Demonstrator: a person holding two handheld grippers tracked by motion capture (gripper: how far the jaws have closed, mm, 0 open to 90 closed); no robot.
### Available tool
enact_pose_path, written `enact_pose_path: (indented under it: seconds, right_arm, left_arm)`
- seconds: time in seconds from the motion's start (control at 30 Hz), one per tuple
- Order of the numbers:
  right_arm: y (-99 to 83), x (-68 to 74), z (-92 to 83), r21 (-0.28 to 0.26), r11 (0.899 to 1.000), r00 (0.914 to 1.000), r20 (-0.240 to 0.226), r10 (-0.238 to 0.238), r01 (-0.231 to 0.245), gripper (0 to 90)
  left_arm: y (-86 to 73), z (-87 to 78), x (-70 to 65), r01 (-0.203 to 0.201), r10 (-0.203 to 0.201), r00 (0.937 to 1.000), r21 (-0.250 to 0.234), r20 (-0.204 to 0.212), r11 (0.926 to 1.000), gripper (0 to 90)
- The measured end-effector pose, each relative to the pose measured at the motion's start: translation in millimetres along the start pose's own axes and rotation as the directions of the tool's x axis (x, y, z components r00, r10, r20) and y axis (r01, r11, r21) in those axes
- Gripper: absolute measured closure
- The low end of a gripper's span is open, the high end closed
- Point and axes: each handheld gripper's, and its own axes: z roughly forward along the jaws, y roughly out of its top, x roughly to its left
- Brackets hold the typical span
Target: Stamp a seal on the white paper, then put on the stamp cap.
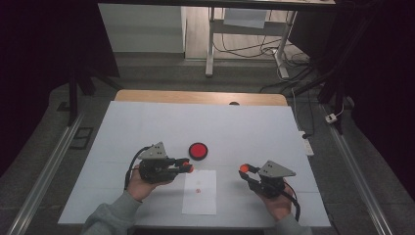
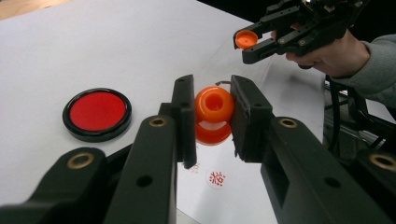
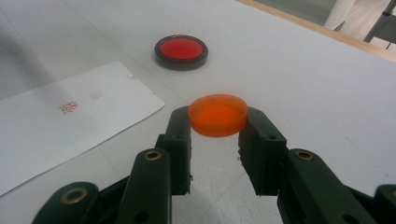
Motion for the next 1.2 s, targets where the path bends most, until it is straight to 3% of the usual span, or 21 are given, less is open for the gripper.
enact_pose_path:
  seconds: [1.2]
  right_arm:
    - [8.9, 10.7, 7.9, -0.005, 0.999, 0.9982, -0.047, -0.038, 0.038, 64.6]
  left_arm:
    - [14.8, -4.4, 2.4, 0.006, -0.006, 0.9999, -0.027, 0.009, 0.9996, 72.5]
